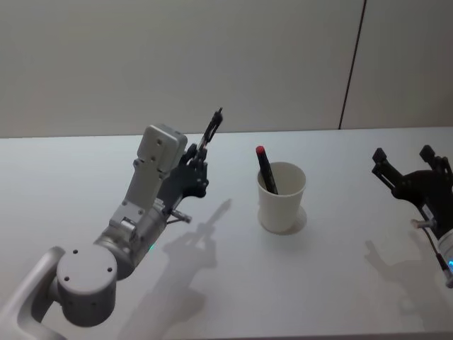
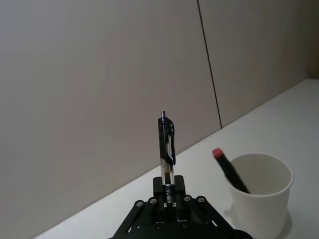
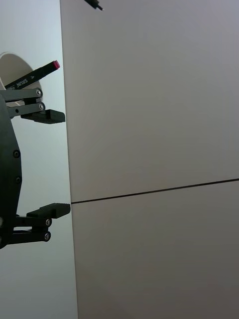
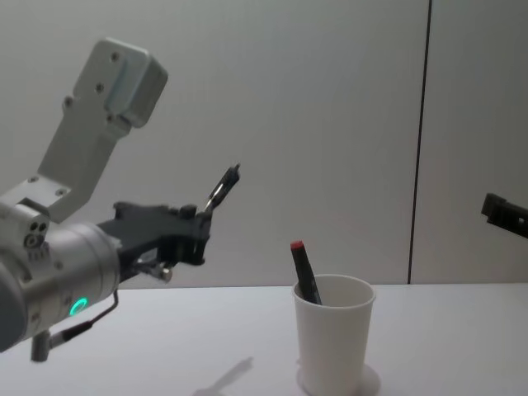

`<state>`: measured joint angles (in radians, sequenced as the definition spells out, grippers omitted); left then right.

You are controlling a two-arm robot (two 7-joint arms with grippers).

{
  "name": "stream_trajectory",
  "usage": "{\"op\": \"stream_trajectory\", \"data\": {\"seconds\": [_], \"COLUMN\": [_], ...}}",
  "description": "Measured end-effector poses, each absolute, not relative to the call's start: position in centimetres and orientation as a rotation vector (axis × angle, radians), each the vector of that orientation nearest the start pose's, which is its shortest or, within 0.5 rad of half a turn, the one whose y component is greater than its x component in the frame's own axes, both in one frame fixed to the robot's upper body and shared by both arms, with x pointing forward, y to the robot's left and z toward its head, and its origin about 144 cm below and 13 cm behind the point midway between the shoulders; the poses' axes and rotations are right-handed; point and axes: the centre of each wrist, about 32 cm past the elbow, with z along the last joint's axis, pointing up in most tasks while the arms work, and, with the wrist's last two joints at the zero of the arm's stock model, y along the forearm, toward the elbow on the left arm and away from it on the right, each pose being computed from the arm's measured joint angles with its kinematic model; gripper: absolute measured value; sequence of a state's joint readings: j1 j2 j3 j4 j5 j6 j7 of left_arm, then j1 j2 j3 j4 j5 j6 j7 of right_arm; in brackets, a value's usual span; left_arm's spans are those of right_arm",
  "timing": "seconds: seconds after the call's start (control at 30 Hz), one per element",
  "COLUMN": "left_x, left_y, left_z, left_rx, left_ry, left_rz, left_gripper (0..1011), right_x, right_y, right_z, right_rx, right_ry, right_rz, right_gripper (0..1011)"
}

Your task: Place the pen into the pen holder.

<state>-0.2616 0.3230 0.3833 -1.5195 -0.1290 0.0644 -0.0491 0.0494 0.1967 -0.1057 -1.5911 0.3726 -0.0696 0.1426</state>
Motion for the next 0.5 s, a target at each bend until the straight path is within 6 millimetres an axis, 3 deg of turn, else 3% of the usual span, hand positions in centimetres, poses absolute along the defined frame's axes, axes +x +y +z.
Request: {"op": "stream_trajectory", "data": {"seconds": [0.5], "left_x": [53.6], "left_y": [21.1], "left_z": [119.3], "left_rx": [-0.016], "left_ry": [-0.414], "left_rz": [0.993], "left_gripper": [135], "right_x": [47.2], "right_y": [-25.0], "right_z": [116.5], "right_rx": [0.221], "right_ry": [0.037], "right_rz": [-1.317], "right_gripper": [1002]}}
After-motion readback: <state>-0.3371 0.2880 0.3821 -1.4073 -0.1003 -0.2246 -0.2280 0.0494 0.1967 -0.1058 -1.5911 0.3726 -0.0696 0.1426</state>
